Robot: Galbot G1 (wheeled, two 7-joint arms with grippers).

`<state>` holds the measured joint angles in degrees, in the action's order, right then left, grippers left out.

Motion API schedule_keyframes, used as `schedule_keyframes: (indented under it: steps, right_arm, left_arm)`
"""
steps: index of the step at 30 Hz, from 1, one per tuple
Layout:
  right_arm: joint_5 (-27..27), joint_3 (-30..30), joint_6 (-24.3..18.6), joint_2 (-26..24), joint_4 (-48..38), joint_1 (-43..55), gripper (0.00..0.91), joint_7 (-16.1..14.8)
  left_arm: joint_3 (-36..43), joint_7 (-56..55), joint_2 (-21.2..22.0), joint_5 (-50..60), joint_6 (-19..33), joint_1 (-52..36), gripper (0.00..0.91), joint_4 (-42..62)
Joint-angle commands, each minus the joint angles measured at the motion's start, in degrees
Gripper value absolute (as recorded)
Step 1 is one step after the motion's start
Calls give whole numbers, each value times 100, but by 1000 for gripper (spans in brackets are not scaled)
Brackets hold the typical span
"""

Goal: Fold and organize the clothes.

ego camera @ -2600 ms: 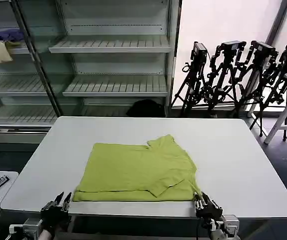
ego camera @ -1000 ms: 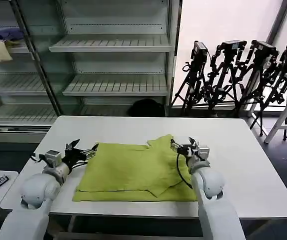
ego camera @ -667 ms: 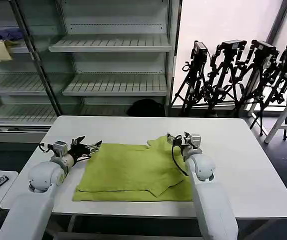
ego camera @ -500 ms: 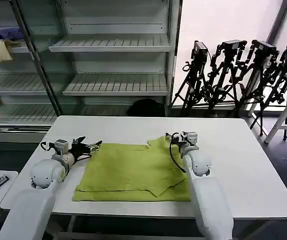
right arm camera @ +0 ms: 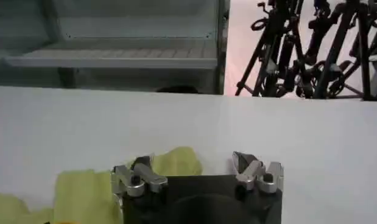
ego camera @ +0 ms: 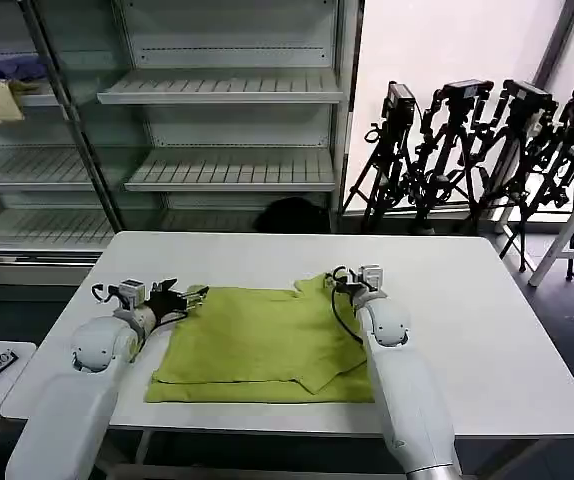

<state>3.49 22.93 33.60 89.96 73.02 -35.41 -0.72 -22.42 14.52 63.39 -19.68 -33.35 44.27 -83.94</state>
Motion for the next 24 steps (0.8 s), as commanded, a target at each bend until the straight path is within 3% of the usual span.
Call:
schedule_keyframes:
  steps: [1, 10, 11, 16, 17, 22, 23, 24]
  right_arm:
    - [-79, -2, -1, 41, -109, 16, 907, 2]
    - [-99, -18, 1, 34, -72, -6, 877, 4]
    - [-104, -17, 1, 37, -76, -6, 816, 5]
    - [-131, -11, 0, 36, -104, -3, 725, -4]
    - [-143, -11, 0, 32, -110, -5, 645, -16]
    - [-187, -2, -1, 34, -150, -8, 524, -58]
    - [-187, -3, -2, 31, -146, -12, 494, -63]
    - [-188, -3, -1, 28, -134, -29, 353, -67]
  left_arm:
    - [29, 37, 34, 91, 0, -8, 907, 163]
    - [10, -5, 168, 121, 2, -60, 907, 247]
    - [15, -12, 171, 125, 3, -69, 907, 257]
    - [4, -27, 212, 138, 3, -88, 836, 305]
    - [5, -26, 216, 157, 3, -92, 836, 324]
    - [4, -28, 239, 197, 2, -118, 806, 394]
    - [-1, -24, 247, 195, 3, -124, 736, 404]
    - [1, -25, 249, 196, 3, -122, 665, 401]
